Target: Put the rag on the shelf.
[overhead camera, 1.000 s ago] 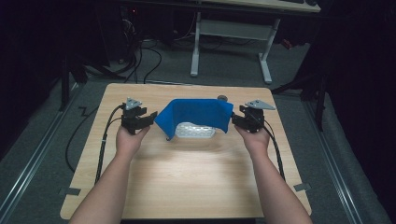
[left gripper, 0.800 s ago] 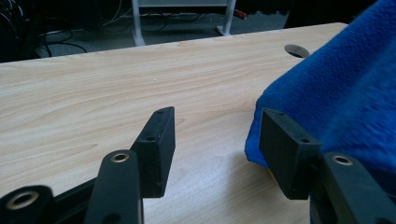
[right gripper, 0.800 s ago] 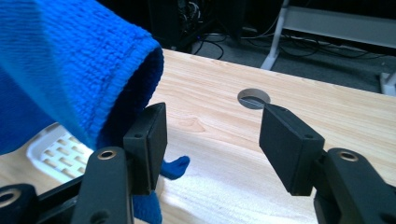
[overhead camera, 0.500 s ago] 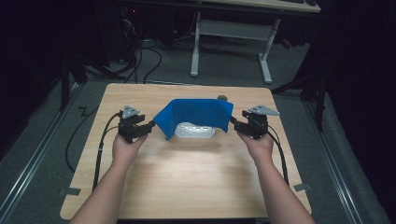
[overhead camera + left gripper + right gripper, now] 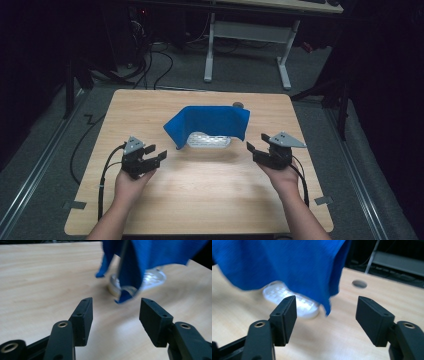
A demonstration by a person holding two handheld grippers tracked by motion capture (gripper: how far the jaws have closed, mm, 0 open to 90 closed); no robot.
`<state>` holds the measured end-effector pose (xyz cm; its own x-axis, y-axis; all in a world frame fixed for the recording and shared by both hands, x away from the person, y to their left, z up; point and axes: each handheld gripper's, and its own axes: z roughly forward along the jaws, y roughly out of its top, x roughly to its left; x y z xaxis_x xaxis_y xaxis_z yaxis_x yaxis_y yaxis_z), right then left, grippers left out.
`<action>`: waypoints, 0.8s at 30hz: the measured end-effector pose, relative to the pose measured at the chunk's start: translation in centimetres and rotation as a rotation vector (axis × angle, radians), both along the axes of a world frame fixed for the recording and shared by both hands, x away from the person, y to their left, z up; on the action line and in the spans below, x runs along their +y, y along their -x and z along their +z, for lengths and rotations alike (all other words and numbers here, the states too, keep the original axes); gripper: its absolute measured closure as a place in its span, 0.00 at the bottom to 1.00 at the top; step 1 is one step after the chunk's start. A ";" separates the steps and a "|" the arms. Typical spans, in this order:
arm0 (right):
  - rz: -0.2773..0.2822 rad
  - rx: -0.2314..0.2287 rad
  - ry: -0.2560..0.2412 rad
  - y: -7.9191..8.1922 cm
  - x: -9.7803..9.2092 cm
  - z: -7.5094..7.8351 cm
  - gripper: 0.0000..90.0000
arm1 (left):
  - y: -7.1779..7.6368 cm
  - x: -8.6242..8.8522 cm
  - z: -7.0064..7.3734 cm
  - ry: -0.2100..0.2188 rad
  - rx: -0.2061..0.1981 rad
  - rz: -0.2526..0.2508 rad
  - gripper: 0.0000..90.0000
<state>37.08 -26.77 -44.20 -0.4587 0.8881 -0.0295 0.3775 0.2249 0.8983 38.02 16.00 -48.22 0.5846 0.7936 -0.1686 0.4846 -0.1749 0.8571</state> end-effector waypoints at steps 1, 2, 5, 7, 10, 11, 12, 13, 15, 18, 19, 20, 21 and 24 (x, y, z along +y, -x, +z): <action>0.008 -0.014 -0.001 0.6 0.1 -0.2 0.35 | 0.7 -0.1 -0.1 -0.007 0.002 -0.009 0.48; 0.012 -0.023 -0.006 1.3 0.1 -0.5 0.35 | 1.2 -0.2 -0.2 -0.011 0.005 -0.020 0.48; 0.022 -0.021 0.002 3.2 0.5 -1.4 0.33 | 3.4 -0.6 -0.9 -0.014 0.011 -0.056 0.46; 0.029 0.001 -0.012 4.8 0.8 -2.4 0.31 | 4.6 -0.8 -1.4 -0.017 0.015 -0.082 0.46; 0.025 0.014 -0.009 6.1 1.1 -3.3 0.30 | 6.9 -0.9 -2.5 -0.028 0.007 -0.104 0.46; 0.019 0.011 -0.006 6.7 1.2 -3.7 0.30 | 7.5 -0.9 -2.8 -0.040 0.010 -0.110 0.46; 0.013 0.016 0.006 7.3 1.4 -4.2 0.28 | 8.1 -1.0 -3.0 -0.046 0.020 -0.112 0.46; 0.005 0.018 0.019 8.0 1.5 -4.9 0.27 | 8.5 -1.0 -3.1 -0.048 0.026 -0.114 0.46; 0.003 0.042 0.048 8.9 1.7 -6.1 0.27 | 9.3 -1.1 -3.6 -0.043 0.046 -0.121 0.46; 0.018 0.073 0.117 9.4 2.0 -7.5 0.29 | 9.0 -1.7 -4.2 -0.103 0.046 -0.126 0.46; 0.019 0.076 0.121 9.2 2.1 -7.5 0.29 | 8.8 -1.7 -4.1 -0.095 0.044 -0.127 0.46; 0.019 0.076 0.121 9.2 2.1 -7.5 0.29 | 8.8 -1.7 -4.1 -0.095 0.044 -0.127 0.46; 0.018 0.077 0.125 9.0 2.1 -7.6 0.29 | 8.7 -1.6 -4.0 -0.089 0.044 -0.130 0.46; 0.027 0.094 0.122 8.6 2.2 -7.9 0.29 | 8.6 -1.5 -4.3 -0.108 0.049 -0.137 0.46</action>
